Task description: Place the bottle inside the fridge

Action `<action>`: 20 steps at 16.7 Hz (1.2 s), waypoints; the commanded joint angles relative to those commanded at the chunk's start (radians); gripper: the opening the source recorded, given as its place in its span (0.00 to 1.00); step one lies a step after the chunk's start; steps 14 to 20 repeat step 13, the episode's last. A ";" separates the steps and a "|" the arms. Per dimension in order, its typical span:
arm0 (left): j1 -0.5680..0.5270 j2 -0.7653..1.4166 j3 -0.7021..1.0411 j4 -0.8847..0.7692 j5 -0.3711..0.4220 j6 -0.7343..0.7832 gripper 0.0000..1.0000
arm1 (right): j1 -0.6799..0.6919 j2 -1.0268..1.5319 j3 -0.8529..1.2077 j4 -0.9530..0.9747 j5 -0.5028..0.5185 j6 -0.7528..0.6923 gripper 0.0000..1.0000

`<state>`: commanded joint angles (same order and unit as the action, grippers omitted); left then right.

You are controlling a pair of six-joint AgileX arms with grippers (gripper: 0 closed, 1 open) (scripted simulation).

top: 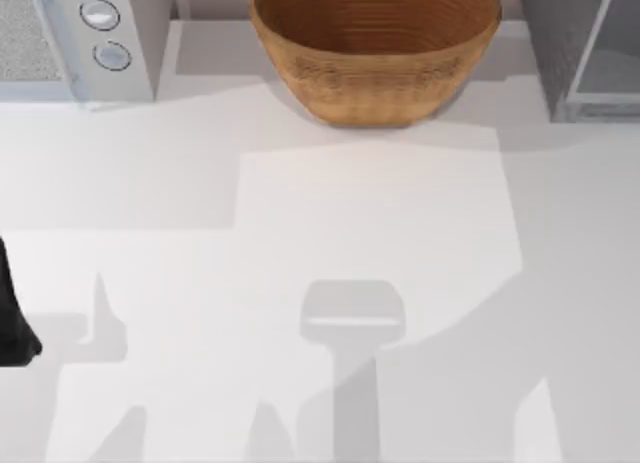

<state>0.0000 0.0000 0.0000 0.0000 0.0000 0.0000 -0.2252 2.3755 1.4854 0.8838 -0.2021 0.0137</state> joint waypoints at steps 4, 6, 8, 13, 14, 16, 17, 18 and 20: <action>0.000 0.000 0.000 0.000 0.000 0.000 1.00 | 0.000 0.000 0.000 0.000 0.000 0.000 0.76; 0.000 0.000 0.000 0.000 0.000 0.000 1.00 | 0.000 0.000 0.000 0.000 0.000 0.000 0.91; 0.000 0.000 0.000 0.000 0.000 0.000 1.00 | 0.000 0.000 0.000 0.000 0.000 0.000 1.00; 0.000 0.000 0.000 0.000 0.000 0.000 1.00 | 0.000 0.000 0.000 0.000 0.000 0.000 1.00; 0.000 0.000 0.000 0.000 0.000 0.000 1.00 | 0.000 0.000 0.000 0.000 0.000 0.000 1.00; 0.000 0.000 0.000 0.000 0.000 0.000 1.00 | 0.000 0.000 0.000 0.000 0.000 0.000 1.00; 0.000 0.000 0.000 0.000 0.000 0.000 1.00 | 0.000 0.000 0.000 0.000 0.000 0.000 1.00; 0.000 0.000 0.000 0.000 0.000 0.000 1.00 | 0.000 0.000 0.000 0.000 0.000 0.000 1.00; 0.000 0.000 0.000 0.000 0.000 0.000 1.00 | 0.000 0.000 0.000 0.000 0.000 0.000 1.00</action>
